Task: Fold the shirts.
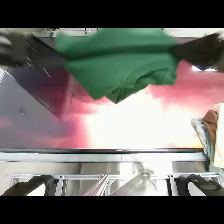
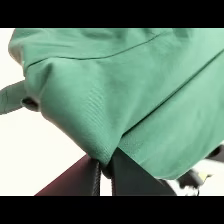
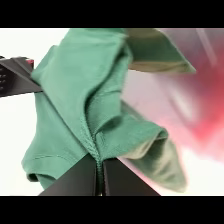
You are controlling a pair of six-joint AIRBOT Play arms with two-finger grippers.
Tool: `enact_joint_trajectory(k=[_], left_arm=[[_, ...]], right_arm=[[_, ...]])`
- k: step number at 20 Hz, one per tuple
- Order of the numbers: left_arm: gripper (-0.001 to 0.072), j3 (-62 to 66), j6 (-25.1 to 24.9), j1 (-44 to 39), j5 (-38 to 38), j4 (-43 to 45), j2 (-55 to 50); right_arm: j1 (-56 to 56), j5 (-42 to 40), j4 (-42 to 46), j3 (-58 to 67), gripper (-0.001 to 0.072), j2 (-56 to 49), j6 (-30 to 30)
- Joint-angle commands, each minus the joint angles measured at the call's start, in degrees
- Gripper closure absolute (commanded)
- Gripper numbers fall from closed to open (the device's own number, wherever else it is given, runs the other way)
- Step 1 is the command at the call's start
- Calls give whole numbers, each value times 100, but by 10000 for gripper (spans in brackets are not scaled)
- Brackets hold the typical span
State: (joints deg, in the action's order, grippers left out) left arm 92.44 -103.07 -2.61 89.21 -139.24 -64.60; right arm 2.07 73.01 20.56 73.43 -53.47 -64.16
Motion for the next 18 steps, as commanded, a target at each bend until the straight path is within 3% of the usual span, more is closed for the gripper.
enact_joint_trajectory(k=[1, 4, 6, 8, 9, 10, 11, 14, 16, 18], left_arm=[[689, -1344, -96, -398, -247, 459, 70], [689, -2656, -122, -564, -732, 1093, -116], [689, -3281, -483, -560, -990, 1005, -533], [680, -3491, -520, -557, -1078, 920, -1027], [417, -3467, -540, -518, -986, 868, -1266], [94, -3364, -540, -455, -837, 866, -1456], [10, -3174, -560, -332, -667, 872, -1648], [11, -2813, -562, -52, -581, 866, -1947], [11, -2820, -560, 37, -960, 868, -2050], [12, -2820, -560, 48, -1497, 848, -2238]], right_arm=[[-813, 98, 125, -765, 688, -507, -55], [-1338, -269, 649, -1545, 688, -1143, -55], [-1394, -476, 763, -1823, 688, -1528, -52], [-1390, -643, 778, -1832, 661, -1779, -9], [-1346, -640, 831, -1832, 398, -1808, -7], [-1274, -634, 1032, -1794, 239, -1801, -13], [-1115, -608, 1353, -1755, 241, -1781, -59], [-640, -595, 2542, -1788, 240, -1762, -649], [-450, -621, 3270, -1926, 240, -1794, -997], [-341, -857, 3364, -2249, 240, -1810, -1069]])
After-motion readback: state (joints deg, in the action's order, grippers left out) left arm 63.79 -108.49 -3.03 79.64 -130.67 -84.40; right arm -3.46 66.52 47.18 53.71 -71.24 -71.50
